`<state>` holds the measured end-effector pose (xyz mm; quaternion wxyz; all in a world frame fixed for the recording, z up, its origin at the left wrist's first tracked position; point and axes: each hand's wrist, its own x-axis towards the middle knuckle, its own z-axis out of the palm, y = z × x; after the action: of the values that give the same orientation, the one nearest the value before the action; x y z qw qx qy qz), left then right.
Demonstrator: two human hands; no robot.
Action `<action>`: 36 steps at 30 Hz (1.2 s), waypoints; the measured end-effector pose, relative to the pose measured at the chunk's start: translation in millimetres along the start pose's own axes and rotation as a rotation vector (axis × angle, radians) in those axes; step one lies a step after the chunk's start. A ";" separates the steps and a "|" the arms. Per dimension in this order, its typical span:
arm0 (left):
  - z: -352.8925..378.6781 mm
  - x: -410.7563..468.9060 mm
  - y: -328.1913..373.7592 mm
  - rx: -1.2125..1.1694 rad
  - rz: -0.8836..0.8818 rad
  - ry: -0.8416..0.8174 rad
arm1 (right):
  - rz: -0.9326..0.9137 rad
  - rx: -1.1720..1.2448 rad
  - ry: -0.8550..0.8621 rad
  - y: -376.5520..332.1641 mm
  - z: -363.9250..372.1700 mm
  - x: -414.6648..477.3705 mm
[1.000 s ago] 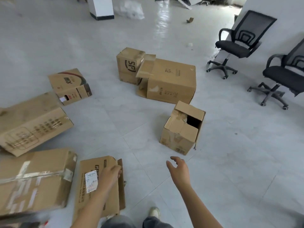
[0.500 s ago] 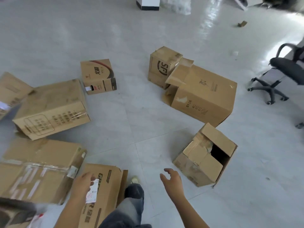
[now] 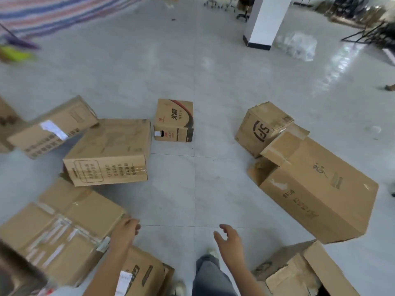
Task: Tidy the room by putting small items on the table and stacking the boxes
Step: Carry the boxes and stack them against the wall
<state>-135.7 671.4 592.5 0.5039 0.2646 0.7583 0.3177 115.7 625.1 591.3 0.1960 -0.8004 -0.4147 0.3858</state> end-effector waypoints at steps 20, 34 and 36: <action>74.1 152.9 149.7 -0.176 -0.123 0.394 | -0.329 -0.141 -0.393 -204.2 1.0 312.1; -11.6 111.6 67.0 -0.570 -0.719 0.726 | -0.433 -0.351 -0.640 -283.4 75.7 358.9; -21.8 144.4 79.1 -0.611 -0.674 0.771 | -0.430 -0.368 -0.619 -299.2 91.8 369.8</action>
<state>-200.4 823.0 571.9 0.3186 -0.2822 0.8031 0.4170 23.1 1099.3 555.2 -0.0080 -0.5636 -0.6736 0.4781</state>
